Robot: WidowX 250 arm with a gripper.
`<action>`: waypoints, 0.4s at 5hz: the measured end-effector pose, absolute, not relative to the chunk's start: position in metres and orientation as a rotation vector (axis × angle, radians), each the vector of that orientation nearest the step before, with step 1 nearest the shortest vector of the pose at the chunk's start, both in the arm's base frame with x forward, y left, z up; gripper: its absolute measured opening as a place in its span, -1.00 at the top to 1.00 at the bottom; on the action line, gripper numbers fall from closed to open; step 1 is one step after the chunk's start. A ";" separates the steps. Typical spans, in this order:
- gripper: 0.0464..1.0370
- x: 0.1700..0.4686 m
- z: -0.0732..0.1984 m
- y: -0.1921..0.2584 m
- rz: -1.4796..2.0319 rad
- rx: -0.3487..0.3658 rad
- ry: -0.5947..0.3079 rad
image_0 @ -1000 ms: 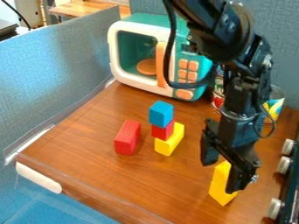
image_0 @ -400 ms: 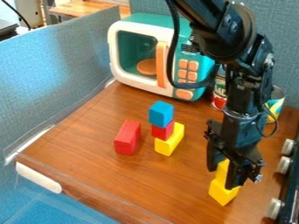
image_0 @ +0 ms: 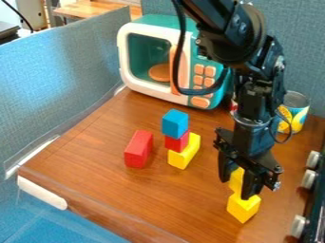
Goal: Put the yellow cube on top of the red block
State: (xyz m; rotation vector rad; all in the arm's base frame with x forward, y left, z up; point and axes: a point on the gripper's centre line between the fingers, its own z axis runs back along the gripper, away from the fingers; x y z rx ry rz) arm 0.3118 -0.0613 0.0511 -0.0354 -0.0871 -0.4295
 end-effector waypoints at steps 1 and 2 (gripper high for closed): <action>-0.08 0.315 0.057 -0.043 -0.254 -0.037 -0.139; -0.08 0.315 0.062 -0.030 -0.121 0.000 -0.112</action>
